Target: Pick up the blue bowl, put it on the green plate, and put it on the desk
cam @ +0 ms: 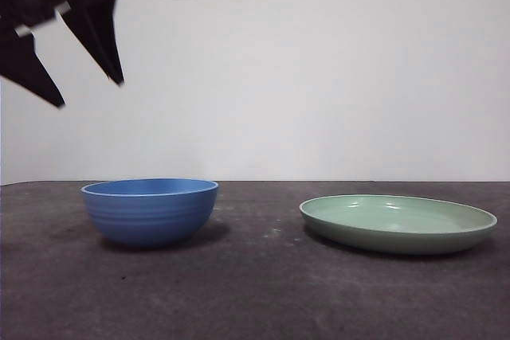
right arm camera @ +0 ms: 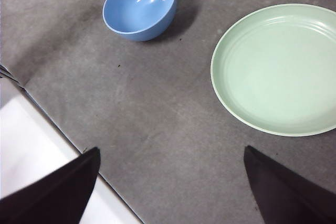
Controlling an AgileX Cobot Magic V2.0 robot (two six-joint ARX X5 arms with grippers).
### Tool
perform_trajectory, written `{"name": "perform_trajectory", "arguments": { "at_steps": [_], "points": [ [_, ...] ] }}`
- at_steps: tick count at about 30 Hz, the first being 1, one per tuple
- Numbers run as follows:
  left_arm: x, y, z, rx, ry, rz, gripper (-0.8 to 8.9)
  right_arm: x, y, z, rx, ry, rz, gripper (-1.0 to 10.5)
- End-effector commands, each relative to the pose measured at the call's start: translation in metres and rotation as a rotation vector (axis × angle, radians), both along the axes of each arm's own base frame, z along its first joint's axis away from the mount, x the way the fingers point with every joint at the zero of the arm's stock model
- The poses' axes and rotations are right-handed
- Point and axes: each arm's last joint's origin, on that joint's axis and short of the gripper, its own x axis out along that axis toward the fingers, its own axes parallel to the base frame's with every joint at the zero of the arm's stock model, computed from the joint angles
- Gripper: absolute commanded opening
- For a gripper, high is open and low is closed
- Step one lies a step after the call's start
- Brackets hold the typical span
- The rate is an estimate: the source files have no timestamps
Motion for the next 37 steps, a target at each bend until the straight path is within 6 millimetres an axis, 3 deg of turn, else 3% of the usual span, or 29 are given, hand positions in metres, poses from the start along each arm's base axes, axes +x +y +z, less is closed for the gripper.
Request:
{"name": "perform_trajectory", "arguments": {
  "at_steps": [1, 9, 17, 22, 30, 37],
  "points": [
    [0.016, -0.006, -0.013, 0.037, 0.023, -0.002, 4.27, 0.001, 0.001, 0.005, 0.01, -0.015, -0.001, 4.4],
    [0.045, -0.014, -0.059, 0.095, 0.117, 0.002, 4.27, 0.001, 0.001, 0.005, 0.01, -0.015, -0.001, 4.4],
    [0.056, -0.018, -0.089, 0.128, 0.191, 0.005, 3.92, 0.001, 0.001, 0.006, 0.011, -0.02, -0.001, 4.4],
    [0.057, -0.023, -0.092, 0.129, 0.192, -0.005, 2.77, 0.001, 0.001, 0.006, 0.011, -0.022, -0.001, 4.4],
    [0.057, -0.025, -0.091, 0.109, 0.188, 0.02, 0.09, 0.001, 0.001, 0.006, 0.011, -0.022, -0.001, 4.4],
    [0.058, -0.025, -0.09, 0.098, 0.18, 0.033, 0.1, 0.001, 0.001, 0.006, 0.011, -0.022, -0.001, 4.4]
  ]
}}
